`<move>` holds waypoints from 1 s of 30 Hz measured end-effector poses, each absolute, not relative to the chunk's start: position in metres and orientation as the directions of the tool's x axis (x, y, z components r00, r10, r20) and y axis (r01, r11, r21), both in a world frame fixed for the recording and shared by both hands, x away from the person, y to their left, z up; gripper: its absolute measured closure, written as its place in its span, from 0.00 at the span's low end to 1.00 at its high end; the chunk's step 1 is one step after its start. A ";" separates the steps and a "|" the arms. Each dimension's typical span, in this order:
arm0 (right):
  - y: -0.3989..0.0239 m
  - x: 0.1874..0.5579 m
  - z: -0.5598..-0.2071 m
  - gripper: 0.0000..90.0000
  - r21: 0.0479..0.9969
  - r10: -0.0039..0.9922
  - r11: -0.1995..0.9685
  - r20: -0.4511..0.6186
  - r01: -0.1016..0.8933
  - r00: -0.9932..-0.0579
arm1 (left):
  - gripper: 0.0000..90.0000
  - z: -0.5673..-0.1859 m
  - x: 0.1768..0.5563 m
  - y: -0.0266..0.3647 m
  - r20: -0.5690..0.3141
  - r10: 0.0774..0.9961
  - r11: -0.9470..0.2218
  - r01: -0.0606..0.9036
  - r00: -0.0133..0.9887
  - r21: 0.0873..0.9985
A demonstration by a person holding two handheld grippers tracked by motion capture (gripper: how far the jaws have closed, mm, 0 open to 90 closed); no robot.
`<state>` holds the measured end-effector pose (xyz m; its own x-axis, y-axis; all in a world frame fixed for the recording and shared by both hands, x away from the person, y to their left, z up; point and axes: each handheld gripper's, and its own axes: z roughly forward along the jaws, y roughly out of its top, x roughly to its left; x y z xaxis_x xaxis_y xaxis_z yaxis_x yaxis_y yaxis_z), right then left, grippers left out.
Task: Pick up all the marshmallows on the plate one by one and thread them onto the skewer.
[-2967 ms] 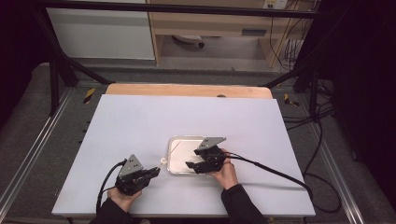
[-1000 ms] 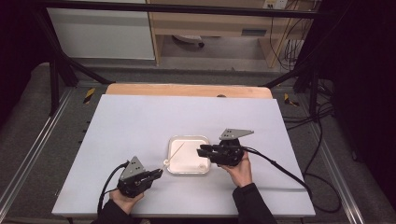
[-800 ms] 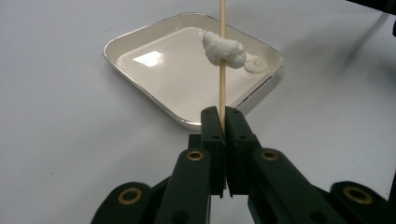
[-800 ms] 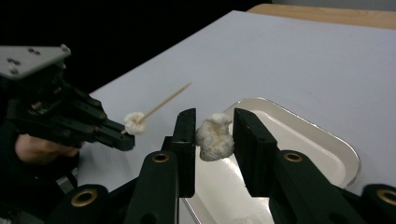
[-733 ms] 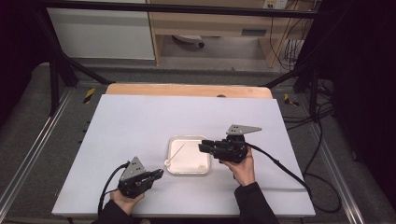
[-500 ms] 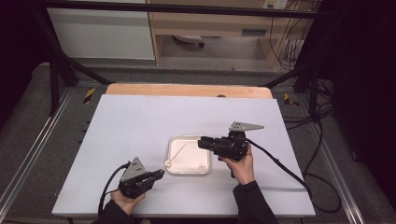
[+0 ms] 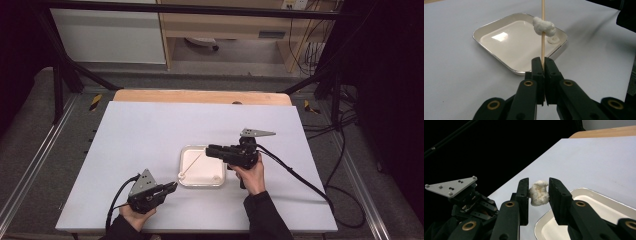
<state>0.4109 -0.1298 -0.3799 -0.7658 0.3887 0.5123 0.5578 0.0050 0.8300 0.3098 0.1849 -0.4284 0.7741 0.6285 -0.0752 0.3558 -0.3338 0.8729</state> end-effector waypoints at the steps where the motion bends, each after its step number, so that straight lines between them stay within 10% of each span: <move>1: -0.129 0.411 -0.380 0.79 0.828 0.383 0.003 0.516 0.560 -0.766 | 0.98 -0.428 0.310 0.184 -0.074 0.628 -0.334 0.354 0.774 0.874; 30: -0.116 0.408 -0.393 0.83 0.798 0.319 0.005 0.570 0.603 -0.757 | 0.98 -0.429 0.308 0.182 -0.073 0.620 -0.327 0.341 0.781 0.881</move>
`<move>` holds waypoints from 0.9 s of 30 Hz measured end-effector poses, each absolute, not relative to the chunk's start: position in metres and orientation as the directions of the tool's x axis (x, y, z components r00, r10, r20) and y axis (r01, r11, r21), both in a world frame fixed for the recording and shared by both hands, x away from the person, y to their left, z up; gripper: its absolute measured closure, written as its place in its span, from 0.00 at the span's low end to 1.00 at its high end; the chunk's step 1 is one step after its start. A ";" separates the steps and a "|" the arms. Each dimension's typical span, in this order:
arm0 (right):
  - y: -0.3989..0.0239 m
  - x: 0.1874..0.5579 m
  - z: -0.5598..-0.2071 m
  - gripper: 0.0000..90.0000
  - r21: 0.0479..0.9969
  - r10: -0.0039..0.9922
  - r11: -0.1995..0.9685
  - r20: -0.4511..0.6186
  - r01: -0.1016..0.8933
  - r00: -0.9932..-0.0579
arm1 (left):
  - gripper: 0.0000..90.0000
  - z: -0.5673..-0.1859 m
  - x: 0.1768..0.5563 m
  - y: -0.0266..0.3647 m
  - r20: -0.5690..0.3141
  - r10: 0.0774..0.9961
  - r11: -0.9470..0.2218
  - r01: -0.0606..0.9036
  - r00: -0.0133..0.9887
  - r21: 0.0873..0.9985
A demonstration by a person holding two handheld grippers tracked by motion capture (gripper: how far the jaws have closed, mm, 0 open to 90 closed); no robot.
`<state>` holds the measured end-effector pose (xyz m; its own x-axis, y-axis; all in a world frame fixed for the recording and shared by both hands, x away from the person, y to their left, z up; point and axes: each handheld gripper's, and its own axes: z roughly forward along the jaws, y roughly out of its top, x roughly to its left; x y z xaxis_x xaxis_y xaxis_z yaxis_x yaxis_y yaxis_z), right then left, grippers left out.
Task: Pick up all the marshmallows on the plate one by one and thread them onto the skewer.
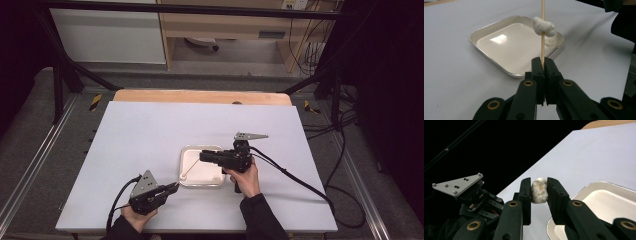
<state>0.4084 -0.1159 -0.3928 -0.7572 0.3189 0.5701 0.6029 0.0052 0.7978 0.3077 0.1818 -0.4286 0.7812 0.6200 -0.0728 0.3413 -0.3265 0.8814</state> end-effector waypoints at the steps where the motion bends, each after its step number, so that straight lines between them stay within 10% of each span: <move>1: -0.116 0.408 -0.393 0.84 0.797 0.318 0.004 0.571 0.604 -0.757 | 0.98 -0.429 0.308 0.182 -0.076 0.621 -0.324 0.344 0.780 0.881; 27: -0.106 0.399 -0.406 0.85 0.800 0.318 -0.025 0.575 0.600 -0.754 | 0.98 -0.431 0.307 0.179 -0.087 0.633 -0.313 0.357 0.769 0.880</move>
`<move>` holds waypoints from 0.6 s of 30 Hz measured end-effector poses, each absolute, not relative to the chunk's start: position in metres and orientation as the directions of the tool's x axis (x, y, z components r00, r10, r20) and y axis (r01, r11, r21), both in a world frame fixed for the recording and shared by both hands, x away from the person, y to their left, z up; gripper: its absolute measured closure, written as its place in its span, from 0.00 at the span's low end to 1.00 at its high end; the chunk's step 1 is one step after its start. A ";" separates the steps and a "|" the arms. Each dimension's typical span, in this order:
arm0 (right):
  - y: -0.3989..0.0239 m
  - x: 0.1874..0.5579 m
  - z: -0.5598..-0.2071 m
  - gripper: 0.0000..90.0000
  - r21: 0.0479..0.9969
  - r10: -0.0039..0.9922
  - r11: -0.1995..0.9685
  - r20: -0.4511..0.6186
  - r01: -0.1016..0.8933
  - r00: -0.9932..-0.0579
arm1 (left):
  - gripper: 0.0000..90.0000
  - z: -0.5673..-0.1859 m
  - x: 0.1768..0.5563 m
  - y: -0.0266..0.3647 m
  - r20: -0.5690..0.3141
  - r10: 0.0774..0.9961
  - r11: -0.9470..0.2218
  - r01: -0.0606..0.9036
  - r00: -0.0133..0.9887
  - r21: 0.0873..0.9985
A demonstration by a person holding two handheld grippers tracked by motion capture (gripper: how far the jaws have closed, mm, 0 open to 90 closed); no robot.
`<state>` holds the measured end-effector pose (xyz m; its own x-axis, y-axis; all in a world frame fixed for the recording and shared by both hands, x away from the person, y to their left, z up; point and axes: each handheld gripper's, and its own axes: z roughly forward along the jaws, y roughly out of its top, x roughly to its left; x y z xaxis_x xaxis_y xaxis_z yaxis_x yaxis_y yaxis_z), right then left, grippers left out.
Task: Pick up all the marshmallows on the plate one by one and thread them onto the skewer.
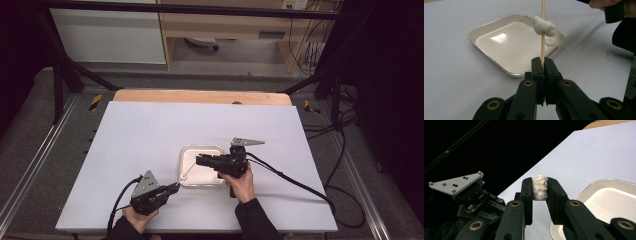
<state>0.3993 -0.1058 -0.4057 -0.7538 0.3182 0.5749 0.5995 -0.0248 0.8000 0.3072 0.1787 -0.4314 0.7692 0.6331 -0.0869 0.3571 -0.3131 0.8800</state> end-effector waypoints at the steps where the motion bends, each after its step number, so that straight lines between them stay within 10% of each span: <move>1: -0.106 0.399 -0.406 0.86 0.800 0.318 -0.025 0.574 0.599 -0.754 | 0.98 -0.431 0.307 0.179 -0.086 0.633 -0.314 0.357 0.769 0.880; 18: -0.090 0.391 -0.421 0.85 0.794 0.310 0.027 0.571 0.607 -0.760 | 0.98 -0.432 0.310 0.172 -0.088 0.646 -0.304 0.361 0.759 0.881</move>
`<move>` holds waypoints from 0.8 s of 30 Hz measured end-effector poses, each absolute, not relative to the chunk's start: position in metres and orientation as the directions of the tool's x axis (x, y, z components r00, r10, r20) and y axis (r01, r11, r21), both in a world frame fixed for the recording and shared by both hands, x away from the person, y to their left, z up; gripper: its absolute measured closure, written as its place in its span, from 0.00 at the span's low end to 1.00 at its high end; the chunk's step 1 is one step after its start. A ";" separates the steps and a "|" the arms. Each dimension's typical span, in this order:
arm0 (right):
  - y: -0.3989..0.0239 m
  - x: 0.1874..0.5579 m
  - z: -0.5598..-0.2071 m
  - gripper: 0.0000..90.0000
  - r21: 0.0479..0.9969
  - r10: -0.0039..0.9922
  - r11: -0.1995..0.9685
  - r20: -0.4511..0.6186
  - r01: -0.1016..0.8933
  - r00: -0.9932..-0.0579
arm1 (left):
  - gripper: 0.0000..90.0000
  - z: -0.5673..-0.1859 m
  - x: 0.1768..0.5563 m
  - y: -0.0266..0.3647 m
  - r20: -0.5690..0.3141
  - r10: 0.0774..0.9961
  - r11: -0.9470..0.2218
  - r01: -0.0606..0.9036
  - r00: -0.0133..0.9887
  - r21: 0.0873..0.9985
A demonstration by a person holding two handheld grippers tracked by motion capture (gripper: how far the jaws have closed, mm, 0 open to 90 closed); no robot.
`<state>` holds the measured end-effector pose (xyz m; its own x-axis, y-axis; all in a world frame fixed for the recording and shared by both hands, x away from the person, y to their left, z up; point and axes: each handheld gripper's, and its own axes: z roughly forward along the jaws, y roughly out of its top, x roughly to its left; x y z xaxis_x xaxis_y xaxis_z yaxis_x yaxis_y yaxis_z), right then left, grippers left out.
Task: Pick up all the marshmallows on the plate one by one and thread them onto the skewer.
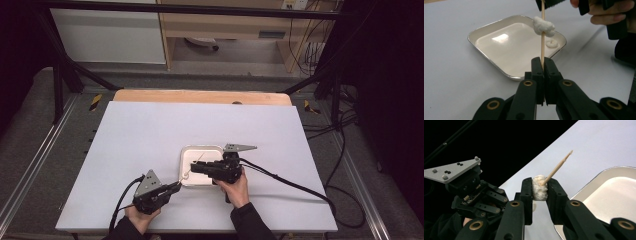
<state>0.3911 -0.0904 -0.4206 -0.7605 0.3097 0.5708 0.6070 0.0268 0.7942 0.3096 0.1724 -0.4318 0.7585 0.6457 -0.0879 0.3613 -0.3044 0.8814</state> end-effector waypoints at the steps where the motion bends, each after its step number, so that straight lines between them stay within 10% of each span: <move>1: -0.090 0.390 -0.422 0.85 0.790 0.305 0.030 0.576 0.613 -0.758 | 0.98 -0.432 0.310 0.172 -0.089 0.646 -0.304 0.362 0.758 0.881; 10: -0.088 0.388 -0.425 0.81 0.795 0.319 0.056 0.558 0.603 -0.766 | 0.98 -0.433 0.311 0.170 -0.089 0.643 -0.311 0.365 0.760 0.878; 24: -0.102 0.391 -0.407 0.29 0.837 0.430 0.144 0.428 0.528 -0.795 | 0.98 -0.431 0.313 0.179 -0.097 0.657 -0.293 0.373 0.747 0.880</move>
